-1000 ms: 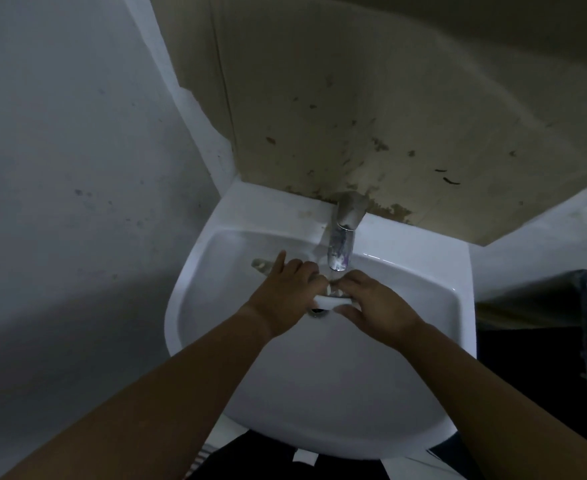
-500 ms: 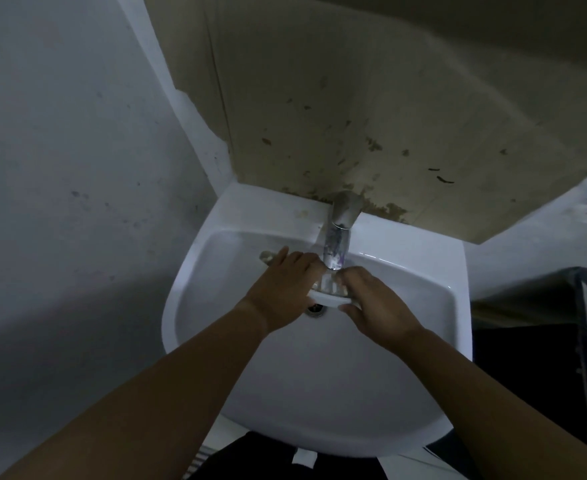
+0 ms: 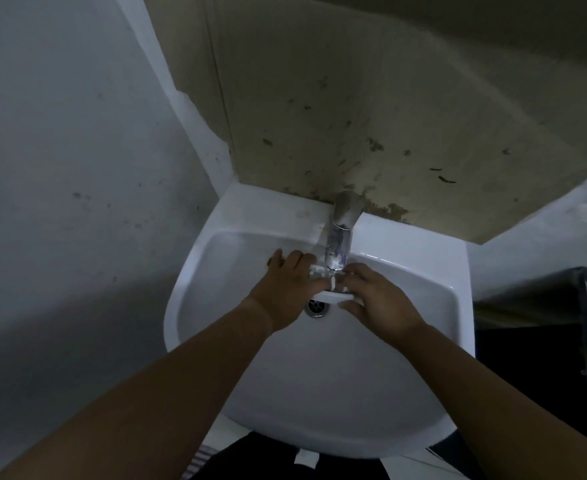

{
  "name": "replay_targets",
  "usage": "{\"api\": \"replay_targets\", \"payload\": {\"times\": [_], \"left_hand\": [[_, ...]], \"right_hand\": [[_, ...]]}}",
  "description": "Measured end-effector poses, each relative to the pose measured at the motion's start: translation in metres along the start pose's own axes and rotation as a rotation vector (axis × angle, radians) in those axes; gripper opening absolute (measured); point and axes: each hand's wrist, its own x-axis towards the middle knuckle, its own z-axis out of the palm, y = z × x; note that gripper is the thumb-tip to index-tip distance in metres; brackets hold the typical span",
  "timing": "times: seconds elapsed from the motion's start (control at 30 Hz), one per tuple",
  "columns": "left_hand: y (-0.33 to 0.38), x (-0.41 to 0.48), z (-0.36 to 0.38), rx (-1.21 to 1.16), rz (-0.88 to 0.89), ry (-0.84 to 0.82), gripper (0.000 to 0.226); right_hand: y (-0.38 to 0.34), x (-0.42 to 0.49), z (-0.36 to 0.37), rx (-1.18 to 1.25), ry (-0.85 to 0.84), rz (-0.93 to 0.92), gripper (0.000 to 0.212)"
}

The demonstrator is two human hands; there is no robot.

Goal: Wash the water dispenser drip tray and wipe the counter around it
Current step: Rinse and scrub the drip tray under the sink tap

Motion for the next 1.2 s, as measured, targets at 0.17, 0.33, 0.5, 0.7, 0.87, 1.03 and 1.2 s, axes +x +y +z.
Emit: {"api": "replay_targets", "payload": {"times": [0.17,0.33,0.5,0.7,0.87,1.03,1.2], "left_hand": [[-0.009,-0.001,-0.008,0.021,0.016,0.025,0.059],[-0.017,-0.002,-0.01,-0.029,0.007,0.004,0.052],[-0.021,-0.005,-0.015,-0.109,-0.032,-0.065,0.046],[-0.026,-0.014,-0.016,-0.169,-0.118,-0.209,0.045],[-0.022,-0.012,-0.014,-0.118,-0.09,-0.135,0.035],[-0.007,-0.001,-0.018,-0.069,-0.063,-0.09,0.035],[0.002,0.005,-0.018,-0.101,-0.07,-0.044,0.039]], "right_hand": [[-0.01,0.008,0.01,0.135,0.078,0.066,0.026],[-0.011,0.013,0.018,0.053,0.015,0.139,0.057],[-0.01,0.007,0.02,-0.083,-0.092,0.025,0.059],[-0.008,-0.002,0.017,-0.048,-0.111,0.022,0.044],[-0.008,-0.006,0.007,-0.075,-0.039,0.002,0.049],[-0.009,-0.006,-0.003,-0.118,-0.018,0.022,0.07],[-0.004,-0.003,-0.002,-0.137,-0.069,0.019,0.061]]}}
